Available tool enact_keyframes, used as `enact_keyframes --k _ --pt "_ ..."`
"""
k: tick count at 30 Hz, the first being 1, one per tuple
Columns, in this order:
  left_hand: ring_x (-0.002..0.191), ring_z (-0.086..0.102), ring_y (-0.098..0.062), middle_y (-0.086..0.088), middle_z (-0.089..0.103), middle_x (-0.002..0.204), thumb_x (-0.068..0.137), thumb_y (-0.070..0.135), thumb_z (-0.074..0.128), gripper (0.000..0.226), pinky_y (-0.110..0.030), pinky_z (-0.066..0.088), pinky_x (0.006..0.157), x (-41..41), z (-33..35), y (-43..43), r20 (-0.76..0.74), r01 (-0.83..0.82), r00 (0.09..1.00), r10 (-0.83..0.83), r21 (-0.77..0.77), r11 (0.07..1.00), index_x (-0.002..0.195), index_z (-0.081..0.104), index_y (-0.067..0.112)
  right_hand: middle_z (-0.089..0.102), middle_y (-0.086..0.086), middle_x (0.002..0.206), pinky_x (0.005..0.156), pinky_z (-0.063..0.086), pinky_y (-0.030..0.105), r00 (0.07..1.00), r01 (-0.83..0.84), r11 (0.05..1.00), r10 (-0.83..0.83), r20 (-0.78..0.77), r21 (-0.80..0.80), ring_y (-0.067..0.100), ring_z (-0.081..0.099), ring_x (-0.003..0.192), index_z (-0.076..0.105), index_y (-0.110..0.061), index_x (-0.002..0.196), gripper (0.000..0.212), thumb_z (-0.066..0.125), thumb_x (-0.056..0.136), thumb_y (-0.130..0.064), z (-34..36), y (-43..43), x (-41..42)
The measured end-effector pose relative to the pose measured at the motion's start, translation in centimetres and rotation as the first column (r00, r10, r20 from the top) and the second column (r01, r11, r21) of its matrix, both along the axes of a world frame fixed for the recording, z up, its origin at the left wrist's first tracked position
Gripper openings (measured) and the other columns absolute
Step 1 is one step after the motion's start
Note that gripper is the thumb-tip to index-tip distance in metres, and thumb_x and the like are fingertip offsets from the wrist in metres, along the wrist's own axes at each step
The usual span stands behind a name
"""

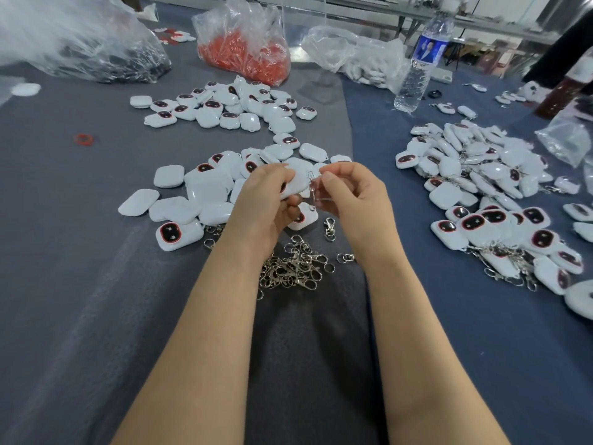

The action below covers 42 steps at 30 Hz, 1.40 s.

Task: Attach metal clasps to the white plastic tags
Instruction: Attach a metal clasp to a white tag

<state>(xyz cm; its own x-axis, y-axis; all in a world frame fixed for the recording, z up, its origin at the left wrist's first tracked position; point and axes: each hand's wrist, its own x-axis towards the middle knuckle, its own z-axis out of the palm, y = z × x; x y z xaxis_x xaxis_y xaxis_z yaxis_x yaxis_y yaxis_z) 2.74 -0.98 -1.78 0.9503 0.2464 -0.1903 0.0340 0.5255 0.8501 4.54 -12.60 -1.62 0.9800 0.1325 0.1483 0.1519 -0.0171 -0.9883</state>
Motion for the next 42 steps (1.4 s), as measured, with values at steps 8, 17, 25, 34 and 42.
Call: enact_keyframes --k 8,17,25,34,42 --pt "0.047 0.05 -0.005 -0.001 0.056 0.077 0.091 0.009 0.047 0.016 -0.025 0.043 0.053 0.0 0.0 -0.3 0.021 -0.043 0.999 0.041 0.131 0.99 0.095 0.055 0.022 0.064 -0.001 0.078 0.078 0.054 0.024 1.0 -0.02 0.995 0.022 0.011 -0.097 0.008 0.061 0.071 0.061 -0.017 0.093 0.01 0.067 0.086 -0.012 -0.3 0.3 0.0" --pt "0.046 0.048 -0.005 0.0 0.056 0.072 0.09 0.009 0.049 0.014 -0.019 0.043 0.046 0.1 0.0 -0.1 0.011 -0.079 0.997 0.078 0.111 0.991 0.094 0.056 0.02 0.064 -0.011 0.075 0.067 0.047 0.009 0.992 0.027 0.977 0.0 0.122 -0.212 -0.004 0.058 0.066 0.066 -0.021 0.095 0.011 0.064 0.089 -0.012 -0.3 0.2 0.1" --pt "0.057 0.049 -0.006 0.006 0.054 0.079 0.086 0.008 0.044 0.021 -0.018 0.043 0.055 -0.5 0.1 -0.1 0.21 -0.157 0.976 0.063 0.466 0.871 0.086 0.053 0.027 0.058 -0.013 0.059 0.058 0.045 0.017 0.997 0.006 0.975 0.011 0.076 -0.222 0.002 0.05 0.057 0.065 -0.027 0.077 0.012 0.065 0.089 -0.022 -0.4 -0.3 0.2" --pt "0.061 0.05 -0.01 0.012 0.052 0.068 0.083 0.01 0.046 0.018 -0.019 0.045 0.059 -0.2 -0.5 -0.7 0.243 -0.266 0.959 0.144 0.607 0.749 0.092 0.052 0.025 0.054 -0.022 0.057 0.053 0.035 0.006 0.972 0.145 0.923 -0.067 0.224 -0.357 -0.007 0.047 0.054 0.06 -0.029 0.072 0.019 0.065 0.088 -0.021 -0.9 -0.2 0.5" --pt "0.064 0.067 -0.013 0.004 0.059 0.086 0.084 0.016 0.059 0.022 -0.023 0.053 0.058 0.1 -0.9 -1.0 0.121 -0.216 0.976 0.18 0.601 0.769 0.101 0.045 0.022 0.065 -0.009 0.101 0.078 0.045 0.014 0.992 0.128 0.93 -0.113 0.063 -0.344 -0.003 0.059 0.085 0.064 -0.02 0.109 0.019 0.057 0.092 -0.027 -1.1 -0.7 1.1"
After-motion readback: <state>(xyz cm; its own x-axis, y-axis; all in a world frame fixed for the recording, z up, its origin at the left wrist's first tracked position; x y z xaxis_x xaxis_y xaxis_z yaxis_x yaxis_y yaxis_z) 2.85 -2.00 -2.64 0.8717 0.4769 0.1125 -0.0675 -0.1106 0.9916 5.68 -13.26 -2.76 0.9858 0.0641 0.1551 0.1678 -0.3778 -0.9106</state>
